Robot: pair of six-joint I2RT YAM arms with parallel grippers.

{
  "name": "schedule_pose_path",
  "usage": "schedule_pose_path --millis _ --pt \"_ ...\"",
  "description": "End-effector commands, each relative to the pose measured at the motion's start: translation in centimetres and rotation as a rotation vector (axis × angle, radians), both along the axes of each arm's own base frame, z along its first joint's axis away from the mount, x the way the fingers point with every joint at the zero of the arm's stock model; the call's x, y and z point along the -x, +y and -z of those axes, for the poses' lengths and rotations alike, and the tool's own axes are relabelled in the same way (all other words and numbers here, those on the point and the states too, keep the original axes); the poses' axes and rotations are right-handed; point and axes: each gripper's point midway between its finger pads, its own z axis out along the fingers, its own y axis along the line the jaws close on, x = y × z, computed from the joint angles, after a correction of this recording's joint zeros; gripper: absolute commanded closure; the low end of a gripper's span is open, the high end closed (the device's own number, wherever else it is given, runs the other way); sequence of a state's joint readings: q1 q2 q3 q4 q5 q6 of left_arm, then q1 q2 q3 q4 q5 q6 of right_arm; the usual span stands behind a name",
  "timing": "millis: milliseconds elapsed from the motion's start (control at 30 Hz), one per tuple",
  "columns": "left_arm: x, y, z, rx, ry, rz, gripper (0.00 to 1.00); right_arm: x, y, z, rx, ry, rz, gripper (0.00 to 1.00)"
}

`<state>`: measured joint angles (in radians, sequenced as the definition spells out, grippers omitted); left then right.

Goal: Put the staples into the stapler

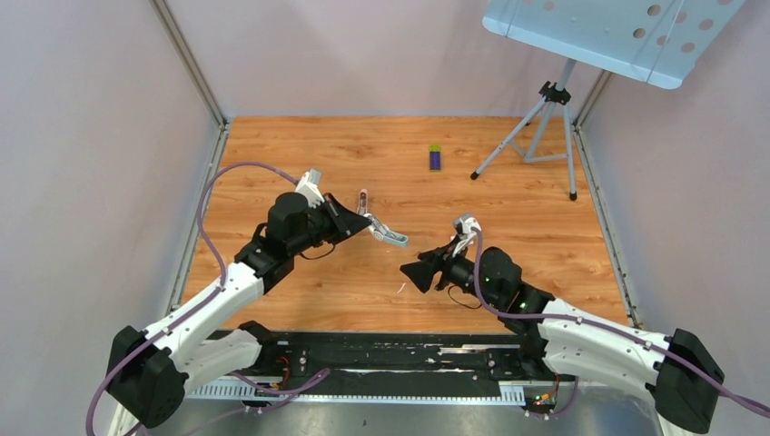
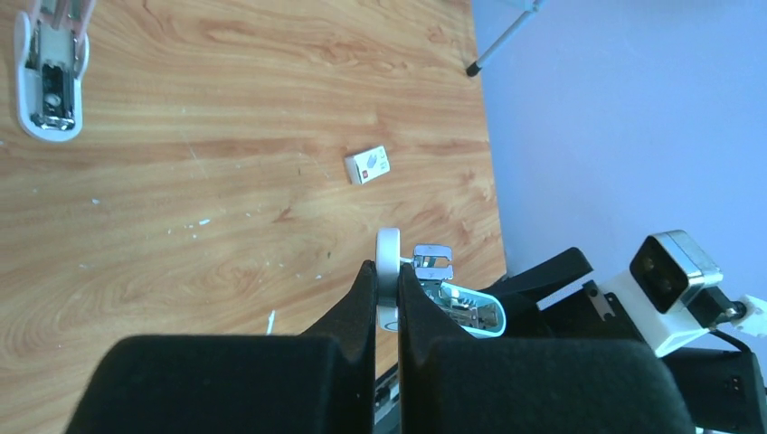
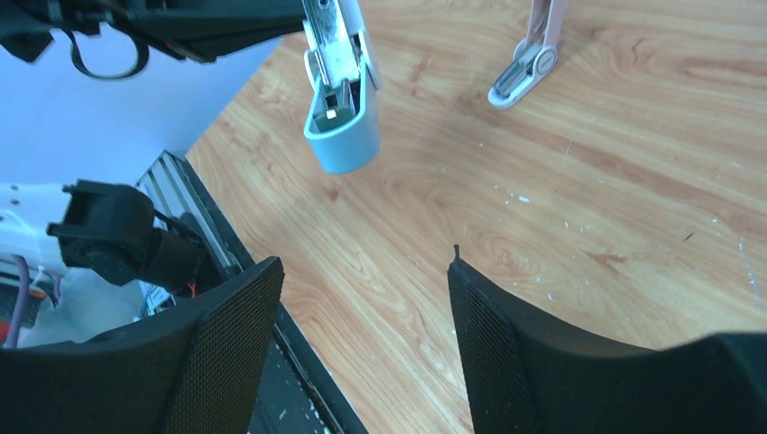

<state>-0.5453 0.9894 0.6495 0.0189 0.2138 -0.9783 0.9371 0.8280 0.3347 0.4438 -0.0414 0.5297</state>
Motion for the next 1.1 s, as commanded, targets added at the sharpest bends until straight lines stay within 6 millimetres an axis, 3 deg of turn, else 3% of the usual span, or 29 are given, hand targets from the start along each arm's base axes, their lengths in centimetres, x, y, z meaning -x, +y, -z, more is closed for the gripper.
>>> schedule_pose_path --millis 0,200,233,333,400,667,900,1067 --pt "-0.7 1.0 -0.5 -0.029 -0.087 -0.042 1.00 -0.8 -1.0 -1.1 -0.071 0.039 0.093 0.25" --pt "-0.3 1.2 -1.1 -0.030 -0.145 -0.027 1.00 -1.6 -0.8 -3.7 -0.216 0.156 0.172 0.11" --pt "-0.3 1.1 -1.4 -0.022 -0.159 -0.022 1.00 -1.8 -0.8 -3.5 -0.220 0.201 0.199 0.12" --pt "0.1 0.7 -2.2 0.001 -0.193 0.009 1.00 -2.5 -0.6 -3.6 -0.227 0.254 0.242 0.30" --pt "0.3 0.7 -2.4 0.003 -0.211 0.022 1.00 -2.5 0.0 -4.1 -0.246 0.263 0.223 0.35" --pt "0.6 0.7 -2.2 0.000 -0.234 0.033 1.00 -2.9 1.7 -4.5 -0.306 0.302 0.197 0.28" --pt "0.7 0.5 -2.0 0.020 -0.254 0.048 1.00 -3.6 2.1 -5.1 -0.299 0.261 0.196 0.44" --pt "0.7 0.4 -2.3 0.025 -0.274 0.055 1.00 -4.2 2.2 -5.4 -0.309 0.268 0.204 0.47"
